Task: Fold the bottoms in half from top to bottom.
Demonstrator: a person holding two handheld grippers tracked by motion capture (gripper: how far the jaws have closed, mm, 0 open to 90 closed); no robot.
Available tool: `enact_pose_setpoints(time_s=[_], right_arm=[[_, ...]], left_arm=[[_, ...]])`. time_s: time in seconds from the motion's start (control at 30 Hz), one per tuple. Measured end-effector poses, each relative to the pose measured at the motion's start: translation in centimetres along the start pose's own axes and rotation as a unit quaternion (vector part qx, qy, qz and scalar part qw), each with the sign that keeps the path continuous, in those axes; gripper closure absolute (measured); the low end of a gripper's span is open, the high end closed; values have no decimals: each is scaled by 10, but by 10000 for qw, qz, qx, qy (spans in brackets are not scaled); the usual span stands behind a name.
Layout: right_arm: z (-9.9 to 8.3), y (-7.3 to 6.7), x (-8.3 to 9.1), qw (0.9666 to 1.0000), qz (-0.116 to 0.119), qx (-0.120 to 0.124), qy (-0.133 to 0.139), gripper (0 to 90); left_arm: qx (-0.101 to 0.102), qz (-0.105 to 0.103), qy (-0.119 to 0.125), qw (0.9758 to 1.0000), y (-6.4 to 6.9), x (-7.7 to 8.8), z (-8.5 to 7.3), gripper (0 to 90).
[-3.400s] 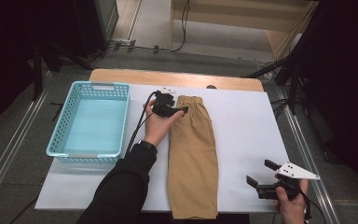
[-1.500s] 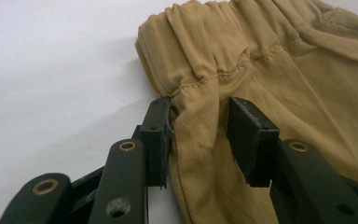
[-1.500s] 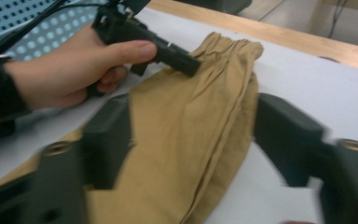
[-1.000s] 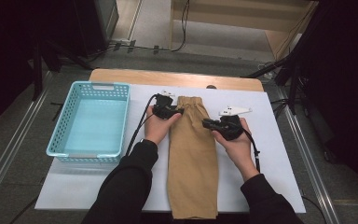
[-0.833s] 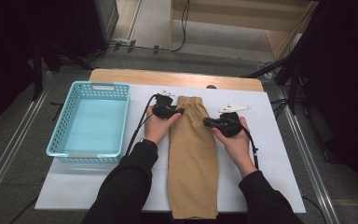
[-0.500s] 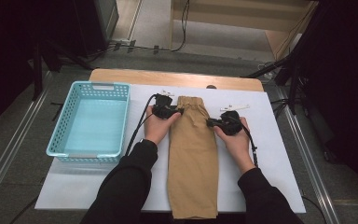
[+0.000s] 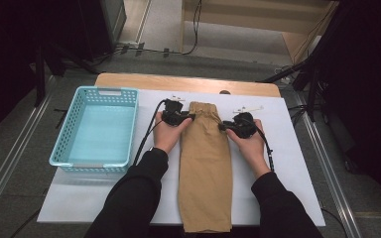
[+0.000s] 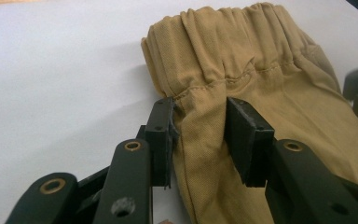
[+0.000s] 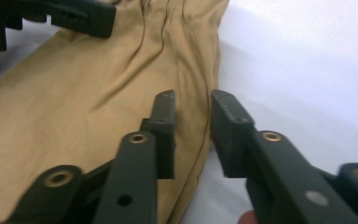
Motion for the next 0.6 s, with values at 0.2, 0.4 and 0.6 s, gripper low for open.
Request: enact_pose_setpoints(time_s=[0.2,0.4,0.6], right_arm=[[17,7,-4,9999,-88,-61,51,522],[25,12,-14,9999,-53,-59,-76,510],[25,13,-22,9998,94,-114,-111,511]], left_arm=[[-5,-29,-8,10000,0,0,0,638],[29,-134,-14,9999,0,1,-1,640],[30,-120,-85,9999,0,1,-2,617]])
Point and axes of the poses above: each handheld gripper's, and its own axes: x roughly backward along the jaws, z roughly out of its top, y roughly to its right, the point moved 5 cm from there along -x, roughly forward along the jaws, and after that the axes turned 11 degrees about -y, right-handed, at the moved point
